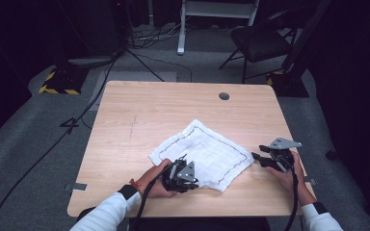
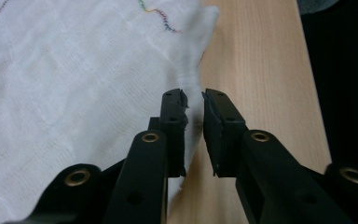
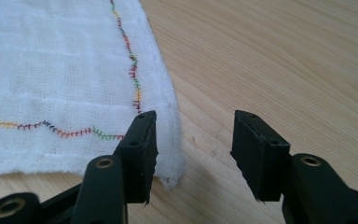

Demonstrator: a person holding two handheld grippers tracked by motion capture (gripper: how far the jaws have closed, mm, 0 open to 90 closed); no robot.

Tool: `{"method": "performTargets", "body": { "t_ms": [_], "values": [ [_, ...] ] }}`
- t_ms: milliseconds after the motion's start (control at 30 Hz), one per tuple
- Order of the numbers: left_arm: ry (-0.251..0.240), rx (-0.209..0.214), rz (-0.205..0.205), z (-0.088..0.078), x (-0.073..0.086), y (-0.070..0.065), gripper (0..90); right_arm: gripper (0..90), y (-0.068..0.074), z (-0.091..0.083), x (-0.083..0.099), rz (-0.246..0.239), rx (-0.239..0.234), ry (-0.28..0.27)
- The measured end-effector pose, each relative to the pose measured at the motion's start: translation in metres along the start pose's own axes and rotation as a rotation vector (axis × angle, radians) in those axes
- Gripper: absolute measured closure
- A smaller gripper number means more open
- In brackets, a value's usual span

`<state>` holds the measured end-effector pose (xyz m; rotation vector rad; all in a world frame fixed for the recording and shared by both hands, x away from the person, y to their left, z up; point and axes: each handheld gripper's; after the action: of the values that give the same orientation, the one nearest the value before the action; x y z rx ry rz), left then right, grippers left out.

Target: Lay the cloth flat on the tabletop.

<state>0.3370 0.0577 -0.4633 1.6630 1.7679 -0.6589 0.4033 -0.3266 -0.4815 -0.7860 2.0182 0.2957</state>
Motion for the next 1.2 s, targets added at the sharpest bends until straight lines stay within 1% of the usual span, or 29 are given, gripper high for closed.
{"method": "performTargets", "body": {
  "t_ms": [67,167,200,233,267,300,333,367,400,433,467,500,533,567,600,633,667,733,767,800,833,867,933,967,1000,1033,1067,1133,1200],
  "values": [
    [-0.007,-0.024,-0.020,-0.005,0.004,0.000,66.2,50.9,0.000,0.001,0.001,0.000,0.002,0.011],
    [-0.035,-0.099,-0.070,-0.013,0.007,0.005,49.1,50.8,0.000,0.001,0.001,0.004,0.008,0.026],
    [-0.051,-0.128,-0.097,-0.017,0.007,0.010,44.3,50.8,0.000,0.001,0.001,0.009,0.010,0.026],
    [-0.077,-0.168,-0.131,-0.020,0.007,0.017,40.5,50.6,0.000,0.002,0.002,0.015,0.006,0.026],
    [-0.090,-0.182,-0.149,-0.022,0.006,0.023,37.0,50.3,0.000,0.003,0.002,0.021,0.004,0.031],
    [-0.109,-0.197,-0.181,-0.024,0.005,0.033,33.4,49.8,0.000,0.004,0.002,0.022,0.003,0.038],
    [-0.109,-0.197,-0.181,-0.024,0.005,0.033,29.7,49.8,0.000,0.004,0.002,0.022,0.003,0.038],
    [-0.110,-0.252,-0.200,-0.026,0.001,0.049,27.6,48.7,0.002,0.006,0.002,0.023,-0.010,0.049],
    [-0.107,-0.270,-0.205,-0.027,-0.001,0.059,26.5,48.4,0.003,0.006,0.002,0.021,-0.016,0.053],
    [-0.107,-0.270,-0.205,-0.027,-0.001,0.059,24.6,48.3,0.005,0.007,0.001,0.021,-0.020,0.058],
    [-0.116,-0.305,-0.222,-0.026,-0.004,0.079,24.1,48.2,0.006,0.007,0.001,0.017,-0.033,0.061],
    [-0.131,-0.314,-0.236,-0.024,-0.005,0.088,24.1,47.8,0.007,0.008,0.001,0.017,-0.036,0.064],
    [-0.131,-0.314,-0.236,-0.024,-0.005,0.088,23.9,47.8,0.007,0.008,0.001,0.017,-0.036,0.064],
    [-0.134,-0.330,-0.251,-0.018,-0.006,0.108,23.4,47.0,0.009,0.011,0.001,0.010,-0.046,0.077],
    [-0.134,-0.330,-0.251,-0.018,-0.006,0.108,23.3,47.0,0.009,0.011,0.001,0.010,-0.046,0.077],
    [-0.124,-0.339,-0.266,-0.011,-0.006,0.122,23.3,46.4,0.009,0.013,0.002,0.014,-0.050,0.079],
    [-0.109,-0.341,-0.273,-0.006,-0.006,0.131,23.2,46.0,0.008,0.014,0.003,0.019,-0.050,0.079],
    [-0.084,-0.355,-0.276,0.003,-0.005,0.142,23.0,44.9,0.008,0.014,0.004,0.035,-0.049,0.075],
    [-0.082,-0.356,-0.284,0.007,-0.005,0.146,23.0,44.7,0.007,0.014,0.004,0.040,-0.050,0.078],
    [-0.082,-0.356,-0.284,0.007,-0.005,0.146,23.0,44.6,0.007,0.014,0.004,0.044,-0.051,0.077],
    [-0.071,-0.356,-0.298,0.014,-0.005,0.157,23.0,44.6,0.006,0.015,0.004,0.051,-0.055,0.075],
    [-0.074,-0.364,-0.309,0.018,-0.004,0.162,23.0,44.8,0.006,0.015,0.005,0.055,-0.056,0.076],
    [-0.056,-0.380,-0.321,0.025,-0.003,0.172,23.3,50.9,0.005,0.015,0.005,0.067,-0.071,0.075],
    [-0.056,-0.380,-0.321,0.025,-0.003,0.172,25.0,56.0,0.005,0.015,0.005,0.063,-0.083,0.075],
    [-0.029,-0.387,-0.340,0.031,0.000,0.181,30.3,61.4,0.006,0.015,0.004,0.059,-0.099,0.076],
    [-0.029,-0.387,-0.340,0.031,0.000,0.181,32.8,61.4,0.006,0.015,0.004,0.059,-0.099,0.076],
    [-0.008,-0.365,-0.365,0.035,0.002,0.189,34.2,68.9,0.008,0.015,0.002,0.036,-0.108,0.079],
    [0.000,-0.339,-0.372,0.037,0.004,0.192,38.0,72.3,0.009,0.016,0.001,0.020,-0.103,0.084],
    [-0.003,-0.312,-0.396,0.043,0.006,0.195,38.4,74.7,0.008,0.016,-0.001,0.001,-0.090,0.090]
  ]
}}
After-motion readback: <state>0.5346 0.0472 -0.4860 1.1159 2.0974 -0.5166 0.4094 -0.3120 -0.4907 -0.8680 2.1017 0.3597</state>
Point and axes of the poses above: each handheld gripper's, and its own axes: z roughly forward along the jaws, x roughly out of its underside, y roughly to its left, and after that the axes turned 7 degrees about -y, right-handed
